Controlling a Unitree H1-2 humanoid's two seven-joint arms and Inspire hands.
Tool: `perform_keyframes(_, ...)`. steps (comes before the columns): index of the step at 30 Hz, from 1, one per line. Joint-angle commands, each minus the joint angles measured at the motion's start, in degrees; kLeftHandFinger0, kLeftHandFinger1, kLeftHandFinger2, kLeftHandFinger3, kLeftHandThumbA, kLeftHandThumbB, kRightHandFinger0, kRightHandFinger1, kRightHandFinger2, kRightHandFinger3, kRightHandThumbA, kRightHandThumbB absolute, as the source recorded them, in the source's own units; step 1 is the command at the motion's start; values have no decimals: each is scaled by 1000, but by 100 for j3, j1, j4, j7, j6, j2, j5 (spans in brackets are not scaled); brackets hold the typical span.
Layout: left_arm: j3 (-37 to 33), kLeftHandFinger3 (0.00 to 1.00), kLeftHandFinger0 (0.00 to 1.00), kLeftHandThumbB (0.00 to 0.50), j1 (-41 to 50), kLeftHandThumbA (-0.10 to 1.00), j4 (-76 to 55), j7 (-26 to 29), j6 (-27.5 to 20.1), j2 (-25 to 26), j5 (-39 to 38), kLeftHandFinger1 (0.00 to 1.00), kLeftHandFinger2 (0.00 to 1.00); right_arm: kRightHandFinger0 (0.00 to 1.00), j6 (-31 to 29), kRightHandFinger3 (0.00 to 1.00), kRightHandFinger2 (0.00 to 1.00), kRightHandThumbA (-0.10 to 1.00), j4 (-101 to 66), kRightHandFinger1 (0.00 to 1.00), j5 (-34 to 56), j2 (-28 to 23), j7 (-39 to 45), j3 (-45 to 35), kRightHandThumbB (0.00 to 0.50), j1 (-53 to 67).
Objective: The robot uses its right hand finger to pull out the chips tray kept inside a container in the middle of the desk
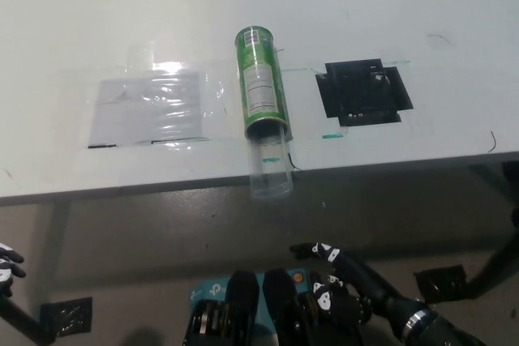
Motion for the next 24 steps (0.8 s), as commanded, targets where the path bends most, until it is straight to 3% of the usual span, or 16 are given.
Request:
perform_keyframes(1, 77, 646, 140, 0, -6, -100, -128, -73, -16, 169, 4, 218, 329, 0, 114, 886, 853, -100, -338, 0, 59, -9, 69, -113, 170, 21)
perform_keyframes(7, 75, 657, 157, 0, 27, -100, -134, -67, -12, 167, 18, 235, 352, 0, 104, 873, 836, -100, -461, 20, 163, 24, 81, -209, 166, 150)
perform_keyframes(13, 90, 674, 170, 0, 16, -100, -117, -73, -5, 146, -25, 239, 350, 1, 64, 836, 782, -100, -525, 48, 279, 67, 61, -428, 203, 119)
perform_keyframes(14, 109, 663, 165, 0, 21, -100, -109, -76, -12, 133, -56, 233, 341, 68, 104, 837, 789, -100, -623, 126, 378, 51, 95, -516, 212, 109)
perform_keyframes(15, 114, 659, 164, 0, 43, -100, -107, -79, -19, 128, -63, 232, 339, 88, 155, 835, 803, -100, -723, 141, 449, 29, 125, -596, 215, 110)
perform_keyframes(18, 107, 635, 134, 0, 47, -100, -91, -50, -37, 111, -25, 211, 329, 342, 160, 838, 786, -100, -1153, 300, 707, -81, 43, -1025, 245, 131)
perform_keyframes(19, 124, 632, 136, 0, 53, -100, -68, -69, -54, 95, -70, 211, 328, 397, 152, 850, 773, -100, -1242, 302, 739, -120, 23, -1155, 242, 128)
perform_keyframes(20, 118, 629, 137, 0, 68, -100, -93, -58, -26, 96, -51, 212, 326, 304, 117, 855, 747, -100, -1286, 287, 777, -142, -8, -1263, 241, 130)
perform_keyframes(21, 110, 623, 135, 6, 76, -100, -88, -76, -49, 107, -48, 207, 317, 381, 200, 861, 741, -100, -1381, 401, 923, -139, -7, -1463, 224, 141)
perform_keyframes(22, 123, 607, 126, 8, 82, -100, -83, -71, -29, 100, -59, 199, 305, 415, 241, 869, 723, -100, -1445, 436, 1039, -157, -22, -1632, 223, 140)
perform_keyframes(24, 95, 602, 135, 4, 85, -100, -46, -72, -60, 106, -23, 201, 299, 367, 307, 860, 690, -100, -1554, 408, 1033, -179, -69, -1861, 230, 151)
